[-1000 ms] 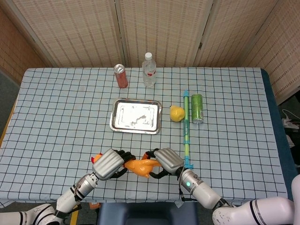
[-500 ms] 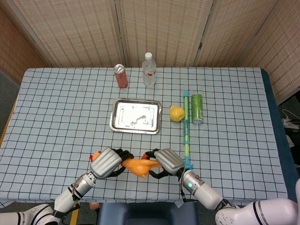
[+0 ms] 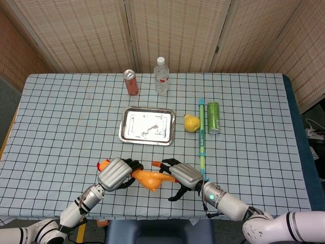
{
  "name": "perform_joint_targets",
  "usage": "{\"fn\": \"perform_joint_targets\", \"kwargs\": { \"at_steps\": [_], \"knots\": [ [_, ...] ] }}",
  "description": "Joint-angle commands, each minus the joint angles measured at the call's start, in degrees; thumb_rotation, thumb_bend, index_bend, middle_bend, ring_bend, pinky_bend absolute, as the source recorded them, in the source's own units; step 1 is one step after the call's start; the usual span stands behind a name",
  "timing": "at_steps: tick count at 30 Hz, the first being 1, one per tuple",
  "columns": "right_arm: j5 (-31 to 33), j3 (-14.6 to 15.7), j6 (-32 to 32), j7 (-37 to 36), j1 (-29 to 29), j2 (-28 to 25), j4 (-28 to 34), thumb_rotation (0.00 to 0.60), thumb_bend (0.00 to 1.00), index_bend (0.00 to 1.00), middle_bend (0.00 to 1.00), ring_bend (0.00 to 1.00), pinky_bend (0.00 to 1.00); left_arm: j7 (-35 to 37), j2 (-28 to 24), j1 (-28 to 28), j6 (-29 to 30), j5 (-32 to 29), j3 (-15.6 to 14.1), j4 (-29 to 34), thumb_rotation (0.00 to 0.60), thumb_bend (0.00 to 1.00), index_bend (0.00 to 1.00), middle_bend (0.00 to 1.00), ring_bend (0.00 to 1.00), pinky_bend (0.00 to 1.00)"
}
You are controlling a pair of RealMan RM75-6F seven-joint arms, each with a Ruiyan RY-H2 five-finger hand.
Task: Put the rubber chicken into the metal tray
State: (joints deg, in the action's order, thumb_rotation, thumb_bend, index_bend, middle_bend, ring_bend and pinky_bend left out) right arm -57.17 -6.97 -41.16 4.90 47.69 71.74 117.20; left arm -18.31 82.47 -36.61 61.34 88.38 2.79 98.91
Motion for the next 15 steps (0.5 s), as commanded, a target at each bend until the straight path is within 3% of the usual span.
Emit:
{"fn": "perform_joint_targets", "kwargs": {
  "at_steps": [1,8,15],
  "knots": [
    [1.73,0.97,-5.57,4.40,-0.23,2.07,0.08,0.600,0.04,0.00,0.00,0.00,0.00,-0.60,0.29,0.03,0.00,-0.56,0.18,0.36,0.600,0.70,0.85,0.77,0.59,0.72],
    [5.02,1.84,-15.46,12.87,-1.03,3.89,2.91,0.600,0.04,0.00,0.00,0.00,0.00,-2.95,0.32,0.24,-0.01,-2.99,0.85,0.56,0.600,0.70,0.85,0.77,0.59,0.73],
    [7.93,1.61,-14.39,13.38,-0.25,4.67,3.87,0.600,0.04,0.00,0.00,0.00,0.00,-3.41,0.51,-0.24,-0.91,-4.46,1.25,1.00,0.600,0.70,0.85,0.77,0.59,0.73]
  ]
}}
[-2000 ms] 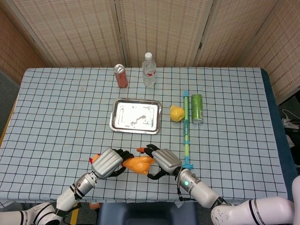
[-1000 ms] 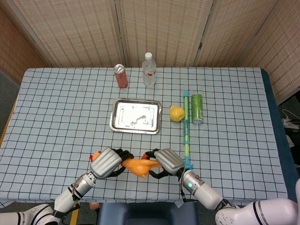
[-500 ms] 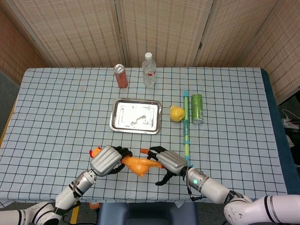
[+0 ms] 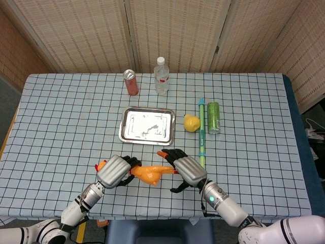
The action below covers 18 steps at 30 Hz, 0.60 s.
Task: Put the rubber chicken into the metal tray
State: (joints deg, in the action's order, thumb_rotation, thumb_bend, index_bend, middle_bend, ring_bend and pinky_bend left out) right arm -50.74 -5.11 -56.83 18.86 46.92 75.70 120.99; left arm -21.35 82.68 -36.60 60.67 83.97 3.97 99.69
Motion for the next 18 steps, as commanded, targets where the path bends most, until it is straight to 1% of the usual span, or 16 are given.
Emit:
{"fn": "perform_joint_targets", "kwargs": {
  "at_steps": [1,9,10,11,12,13,14,16,17,18],
  "knots": [
    [2.42,-0.63,1.84,-0.93,0.94,1.40,-0.45,0.600,0.04,0.00,0.00,0.00,0.00,-0.91,0.60,-0.34,-0.23,-0.26,0.18,0.45,0.600,0.70,0.85,0.77,0.59,0.73],
    [4.69,-1.77,1.94,-2.32,1.65,6.12,-3.46,0.600,0.04,0.00,0.00,0.00,0.00,-3.26,3.12,-0.41,1.04,-0.19,0.35,1.99,0.600,0.71,0.85,0.77,0.60,0.73],
    [4.80,-1.88,1.93,-2.45,1.71,6.53,-3.70,0.600,0.05,0.00,0.00,0.00,0.01,-3.48,3.41,-0.50,1.01,-0.17,0.36,2.07,0.600,0.71,0.85,0.77,0.60,0.73],
    [4.45,-2.07,1.35,-2.50,1.61,7.15,-4.01,0.600,0.07,0.01,0.02,0.01,0.07,-3.76,3.68,-0.62,0.92,-0.18,0.35,2.16,0.600,0.71,0.85,0.77,0.60,0.73],
    [3.84,-2.16,0.77,-2.50,1.46,7.68,-4.21,0.600,0.09,0.07,0.07,0.07,0.20,-3.94,3.85,-0.72,0.82,-0.19,0.33,2.24,0.600,0.71,0.85,0.77,0.60,0.73],
    [3.32,-2.26,0.05,-2.63,1.19,8.16,-4.28,0.600,0.11,0.13,0.12,0.13,0.30,-4.12,3.95,-0.79,0.75,-0.22,0.30,2.31,0.600,0.71,0.85,0.77,0.60,0.73],
    [2.58,-2.31,-0.92,-2.67,0.81,8.69,-4.27,0.600,0.13,0.26,0.23,0.26,0.47,-4.28,4.01,-0.83,0.71,-0.27,0.27,2.42,0.600,0.71,0.85,0.77,0.60,0.73],
    [1.98,-2.25,-1.48,-2.89,0.40,8.95,-3.96,0.600,0.17,0.51,0.42,0.50,0.74,-4.29,4.00,-0.81,0.80,-0.24,0.20,2.43,0.600,0.71,0.85,0.77,0.60,0.73],
    [1.39,-2.21,-2.09,-2.73,0.14,9.11,-3.97,0.600,0.20,0.62,0.50,0.61,0.85,-4.22,3.95,-0.79,0.89,-0.23,0.21,2.39,0.600,0.71,0.85,0.77,0.60,0.73],
    [0.93,-2.09,-2.62,-2.48,-0.07,9.23,-3.99,0.600,0.21,0.67,0.54,0.65,0.89,-4.13,3.87,-0.75,0.96,-0.34,0.24,2.37,0.600,0.71,0.85,0.77,0.60,0.73]
  ]
}}
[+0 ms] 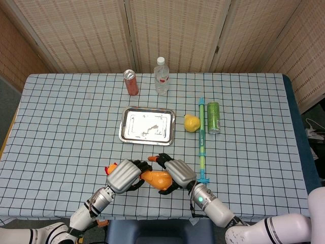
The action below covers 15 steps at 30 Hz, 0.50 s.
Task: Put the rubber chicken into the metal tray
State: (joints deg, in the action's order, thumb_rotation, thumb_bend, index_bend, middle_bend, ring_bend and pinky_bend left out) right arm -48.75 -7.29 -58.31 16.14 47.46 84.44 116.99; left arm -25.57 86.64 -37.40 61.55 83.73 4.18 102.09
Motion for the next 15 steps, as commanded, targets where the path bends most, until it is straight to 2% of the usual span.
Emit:
{"fn": "perform_joint_targets", "kwargs": {
  "at_steps": [1,3,8,15],
  "knots": [
    [-1.40,0.21,-1.50,0.35,-0.84,0.54,0.15,0.600,0.24,0.73,0.58,0.70,0.95,0.21,-0.18,0.07,0.13,-0.24,0.10,-0.08,0.600,0.71,0.85,0.77,0.60,0.73],
    [-2.03,0.32,-2.43,0.80,-1.27,0.52,0.29,0.600,0.30,0.84,0.66,0.78,1.00,0.47,-0.40,0.14,0.31,-0.54,0.30,-0.30,0.600,0.71,0.85,0.77,0.60,0.73],
    [-2.23,-0.18,-3.34,0.64,-2.00,0.46,0.64,0.600,0.37,0.98,0.76,0.89,1.00,0.94,-1.12,0.22,0.63,-0.71,0.49,-0.37,0.600,0.71,0.85,0.77,0.60,0.73],
    [-3.50,-0.67,-2.96,-0.46,-2.60,0.40,0.41,0.600,0.44,1.00,0.79,0.93,1.00,1.28,-1.61,0.19,0.81,-0.62,0.50,-0.07,0.600,0.71,0.85,0.77,0.60,0.73]
  ]
}}
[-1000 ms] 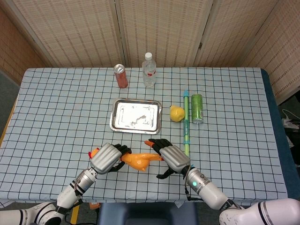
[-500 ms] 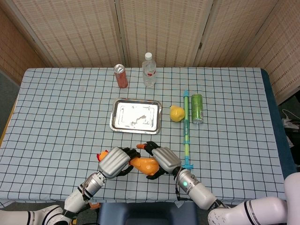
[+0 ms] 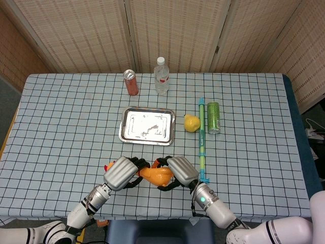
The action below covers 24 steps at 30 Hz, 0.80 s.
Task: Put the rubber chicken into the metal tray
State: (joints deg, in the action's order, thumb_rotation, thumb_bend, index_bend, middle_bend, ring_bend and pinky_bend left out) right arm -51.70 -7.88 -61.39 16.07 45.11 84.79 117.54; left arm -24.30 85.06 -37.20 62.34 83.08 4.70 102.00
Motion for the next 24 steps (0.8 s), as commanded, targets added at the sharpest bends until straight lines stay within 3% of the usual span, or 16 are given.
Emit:
{"fn": "perform_joint_targets", "kwargs": {
  "at_steps": [1,8,10,12,14,15,17,18,24],
  "knots": [
    [-0.71,-0.09,0.23,-0.47,-0.31,0.04,-0.17,0.600,0.45,1.00,0.79,0.93,1.00,0.01,-0.07,-0.03,0.03,0.04,0.00,0.01,0.600,0.71,0.85,0.77,0.60,0.73],
    [-2.16,-0.34,-0.48,-0.48,-1.01,-0.12,-0.03,0.600,0.49,1.00,0.79,0.94,1.00,0.52,-0.40,-0.09,0.05,-0.24,0.14,0.00,0.600,0.71,0.85,0.77,0.60,0.73],
    [-2.09,0.03,0.42,-0.89,-1.19,-0.91,0.43,0.600,0.47,0.94,0.78,0.87,1.00,0.65,-0.52,-0.11,0.00,-0.35,0.15,-0.11,0.600,0.71,0.85,0.77,0.60,0.73],
    [-1.91,0.19,3.25,-2.42,-0.99,-3.15,0.99,0.600,0.40,0.61,0.60,0.62,0.87,0.93,-0.72,-0.12,-0.08,-0.51,0.18,-0.27,0.600,0.71,0.85,0.77,0.60,0.73],
    [-1.65,-0.01,5.13,-3.47,-0.76,-4.94,0.96,0.600,0.32,0.15,0.26,0.28,0.56,1.28,-0.96,-0.16,-0.23,-0.76,0.27,-0.47,0.600,0.71,0.85,0.77,0.60,0.73],
    [-1.47,-0.12,6.13,-3.90,-0.59,-6.10,0.96,0.600,0.29,0.04,0.13,0.15,0.42,1.54,-1.11,-0.16,-0.31,-1.01,0.35,-0.61,0.600,0.71,0.85,0.77,0.60,0.73],
    [-1.61,-0.53,7.28,-5.14,-0.61,-7.80,1.10,0.600,0.23,0.00,0.01,0.02,0.25,1.92,-1.24,-0.21,-0.44,-1.54,0.60,-0.93,0.600,0.71,0.85,0.77,0.60,0.73],
    [-1.91,-0.74,7.51,-5.80,-0.74,-8.37,1.12,0.600,0.21,0.00,0.00,0.00,0.18,2.05,-1.32,-0.23,-0.49,-1.71,0.69,-1.06,0.600,0.71,0.85,0.77,0.60,0.73],
    [-3.62,-1.08,10.03,-8.26,-0.90,-12.26,1.07,0.600,0.15,0.00,0.00,0.00,0.06,2.57,-1.99,-0.42,-0.53,-2.25,1.18,-1.58,0.600,0.71,0.85,0.77,0.60,0.73]
  ]
}}
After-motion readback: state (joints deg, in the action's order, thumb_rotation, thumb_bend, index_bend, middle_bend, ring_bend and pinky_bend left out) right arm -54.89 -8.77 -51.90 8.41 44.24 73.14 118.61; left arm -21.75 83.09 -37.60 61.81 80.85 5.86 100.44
